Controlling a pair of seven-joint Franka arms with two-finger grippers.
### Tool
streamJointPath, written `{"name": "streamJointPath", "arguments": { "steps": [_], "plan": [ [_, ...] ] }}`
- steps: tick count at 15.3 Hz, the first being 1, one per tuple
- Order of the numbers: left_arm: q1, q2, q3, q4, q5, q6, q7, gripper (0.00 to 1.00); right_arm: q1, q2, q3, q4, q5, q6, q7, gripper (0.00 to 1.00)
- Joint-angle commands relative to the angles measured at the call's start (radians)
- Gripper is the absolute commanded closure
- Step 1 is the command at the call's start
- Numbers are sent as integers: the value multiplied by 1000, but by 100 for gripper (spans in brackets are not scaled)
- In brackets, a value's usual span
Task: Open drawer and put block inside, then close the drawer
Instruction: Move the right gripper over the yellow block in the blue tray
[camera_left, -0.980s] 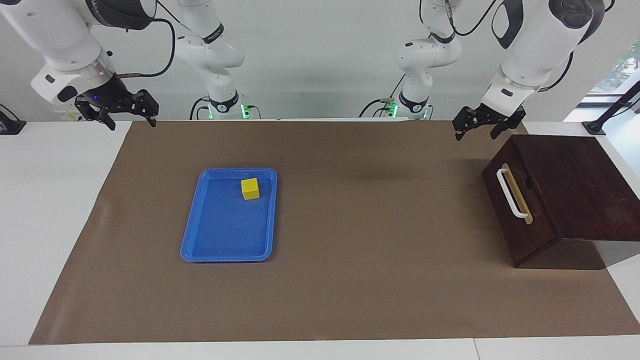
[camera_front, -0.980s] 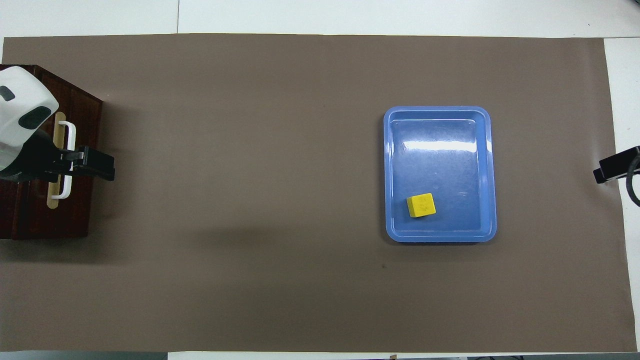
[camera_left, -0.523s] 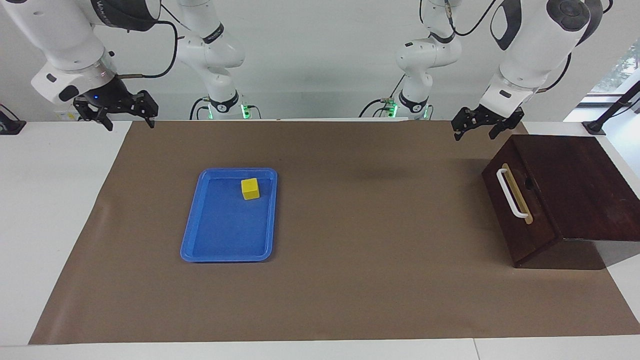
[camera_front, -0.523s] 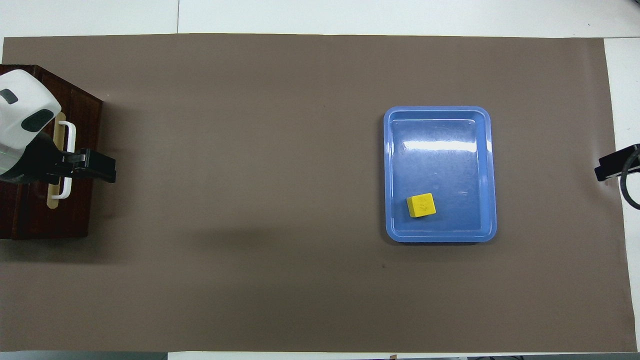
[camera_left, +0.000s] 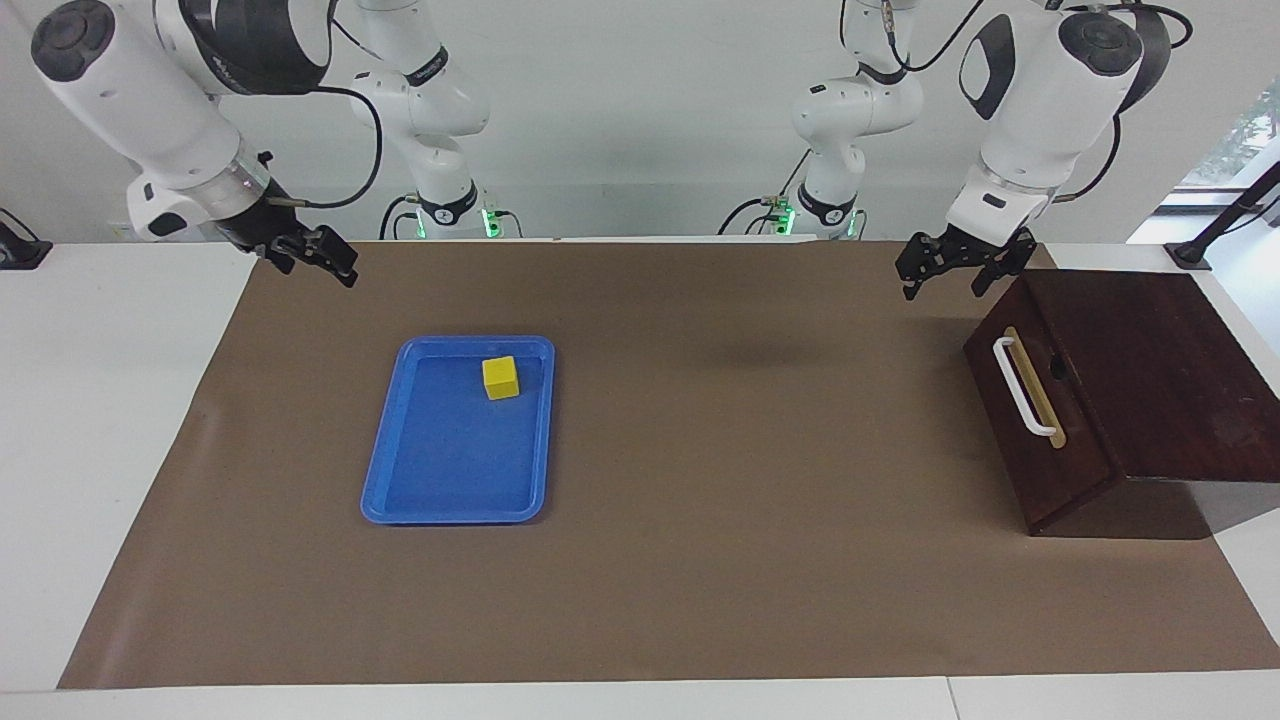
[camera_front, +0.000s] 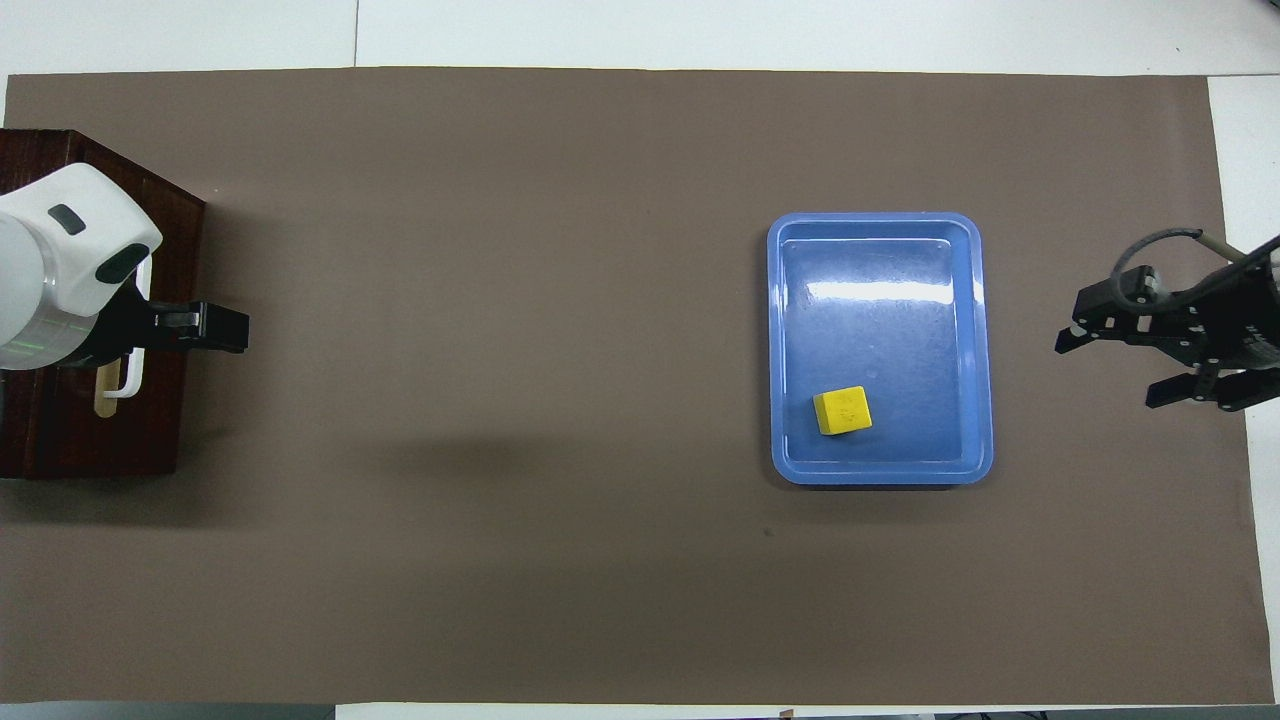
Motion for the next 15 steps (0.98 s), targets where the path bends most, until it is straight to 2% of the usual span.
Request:
{"name": "streamJointPath", "arguments": {
  "steps": [1, 5, 8, 11, 15],
  "plan": [
    [-28, 30, 5, -32, 82, 71, 2, 0, -21, 5, 5, -128, 156, 117, 191, 0],
    [-34, 135, 5, -70, 225, 174, -3, 0, -13, 23, 7, -289, 373, 294, 353, 0],
    [-7, 179, 7, -87, 264, 246, -1, 0, -4, 40, 7, -378, 505, 403, 379, 0],
    [3, 196, 8, -121, 326, 303, 2, 0, -7, 117, 7, -383, 572, 406, 374, 0],
    [21, 196, 13, -118, 331, 291, -7, 0, -4, 189, 10, -383, 623, 438, 364, 0]
  ]
}}
